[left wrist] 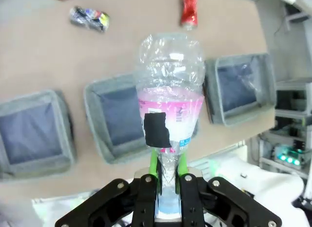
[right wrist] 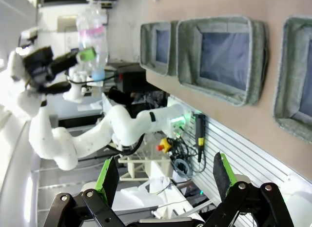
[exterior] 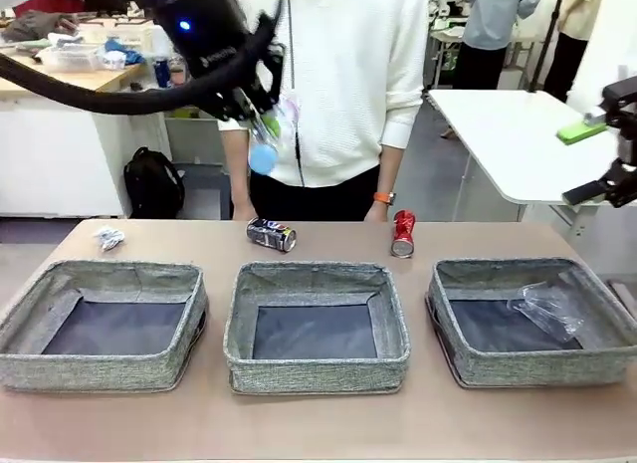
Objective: Sort the waste into the appropriate baskets.
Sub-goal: Pick up the waste item pointed out by the person.
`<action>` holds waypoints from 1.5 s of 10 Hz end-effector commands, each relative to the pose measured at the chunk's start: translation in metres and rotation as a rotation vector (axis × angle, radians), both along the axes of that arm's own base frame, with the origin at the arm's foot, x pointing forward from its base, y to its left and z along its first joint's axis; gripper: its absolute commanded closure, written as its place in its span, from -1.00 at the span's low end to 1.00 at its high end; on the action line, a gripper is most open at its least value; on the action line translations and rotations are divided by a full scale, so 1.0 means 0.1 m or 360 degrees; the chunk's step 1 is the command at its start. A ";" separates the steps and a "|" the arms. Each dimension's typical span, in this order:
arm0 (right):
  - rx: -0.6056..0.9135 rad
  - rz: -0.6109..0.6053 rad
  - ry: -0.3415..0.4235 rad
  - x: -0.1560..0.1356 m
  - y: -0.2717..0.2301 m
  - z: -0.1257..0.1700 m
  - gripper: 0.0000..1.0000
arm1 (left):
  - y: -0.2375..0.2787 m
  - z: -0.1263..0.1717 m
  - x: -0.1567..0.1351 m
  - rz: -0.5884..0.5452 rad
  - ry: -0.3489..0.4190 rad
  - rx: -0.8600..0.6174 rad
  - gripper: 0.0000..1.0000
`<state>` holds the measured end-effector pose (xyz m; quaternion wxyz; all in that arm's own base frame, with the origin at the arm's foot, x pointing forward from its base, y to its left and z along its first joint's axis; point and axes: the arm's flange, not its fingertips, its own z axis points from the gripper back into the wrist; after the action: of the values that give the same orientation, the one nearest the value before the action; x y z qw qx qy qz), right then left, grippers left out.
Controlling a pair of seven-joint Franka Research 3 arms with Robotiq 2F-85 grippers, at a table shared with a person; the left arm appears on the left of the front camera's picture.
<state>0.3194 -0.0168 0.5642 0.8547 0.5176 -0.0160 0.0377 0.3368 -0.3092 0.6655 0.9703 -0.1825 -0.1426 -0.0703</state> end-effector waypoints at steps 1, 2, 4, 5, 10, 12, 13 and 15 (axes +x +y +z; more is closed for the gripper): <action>0.0014 -0.0033 0.0016 0.02 0.01 0.04 -1.00 | -0.23 0.12 -0.20 0.0006 0.0011 0.0177 0.71; 0.0014 -0.0033 0.0016 0.02 0.01 0.04 -1.00 | -0.31 0.24 -0.37 -0.0045 -0.0002 0.0295 0.71; 0.0014 -0.0033 0.0016 0.02 0.01 0.04 -1.00 | -0.37 0.67 -0.58 -0.0103 0.0089 0.0271 0.71; 0.0014 -0.0033 0.0016 0.02 0.01 0.04 -1.00 | -0.42 0.84 -0.59 -0.0104 0.0093 0.0198 0.71; 0.0014 -0.0033 0.0016 0.02 0.01 0.04 -1.00 | -0.55 1.05 -0.43 -0.0043 0.0161 0.0019 0.71; 0.0014 -0.0033 0.0016 0.02 0.01 0.04 -1.00 | -0.54 1.07 -0.35 -0.0033 0.0150 -0.0035 0.71; 0.0014 -0.0033 0.0016 0.02 0.01 0.04 -1.00 | -0.54 1.01 -0.37 -0.0074 0.0157 0.0048 0.71; 0.0014 -0.0033 0.0016 0.02 0.01 0.04 -1.00 | -0.54 1.01 -0.37 -0.0074 0.0157 0.0048 0.71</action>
<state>0.3196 -0.0168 0.5644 0.8548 0.5174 -0.0161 0.0376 0.3022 -0.3661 0.7666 0.9760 -0.1797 -0.0894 -0.0840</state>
